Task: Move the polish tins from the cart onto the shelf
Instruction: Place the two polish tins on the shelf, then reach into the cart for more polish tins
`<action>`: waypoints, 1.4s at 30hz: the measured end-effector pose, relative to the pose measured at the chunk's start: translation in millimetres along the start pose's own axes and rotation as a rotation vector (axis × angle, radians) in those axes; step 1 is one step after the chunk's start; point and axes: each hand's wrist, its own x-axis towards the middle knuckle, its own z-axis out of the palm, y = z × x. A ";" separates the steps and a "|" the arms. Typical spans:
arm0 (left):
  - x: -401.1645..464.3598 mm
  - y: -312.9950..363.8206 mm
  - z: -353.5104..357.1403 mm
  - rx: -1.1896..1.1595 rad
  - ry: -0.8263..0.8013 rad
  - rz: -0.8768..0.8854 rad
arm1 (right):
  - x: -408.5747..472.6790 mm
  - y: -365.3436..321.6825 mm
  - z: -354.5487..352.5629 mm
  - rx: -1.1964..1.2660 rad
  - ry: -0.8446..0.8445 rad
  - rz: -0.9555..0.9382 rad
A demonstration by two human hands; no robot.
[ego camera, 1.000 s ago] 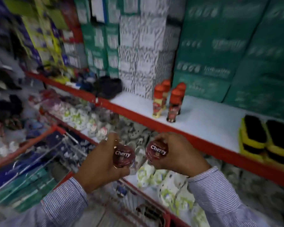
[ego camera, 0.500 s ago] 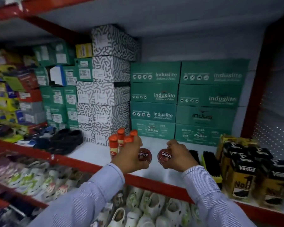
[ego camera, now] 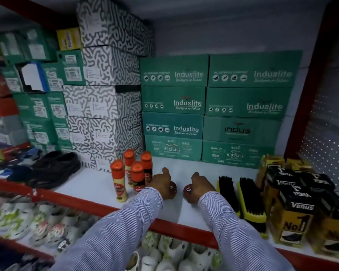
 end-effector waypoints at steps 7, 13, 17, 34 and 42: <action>-9.4 -2.0 -2.3 0.140 0.008 0.083 | -16.8 -3.9 -12.1 -0.043 0.011 -0.058; -98.9 -14.5 -4.0 0.086 0.256 0.303 | -94.5 1.2 9.9 -0.075 0.207 -0.279; -180.1 -54.1 33.7 0.186 0.501 0.402 | -150.7 2.5 61.1 -0.047 0.332 -0.426; -334.5 -290.0 363.3 0.096 -0.436 -0.457 | -260.6 35.5 444.8 -0.259 -0.582 -0.366; -330.9 -329.4 457.0 0.010 -0.778 -0.400 | -253.9 50.5 577.5 -0.424 -0.909 -0.043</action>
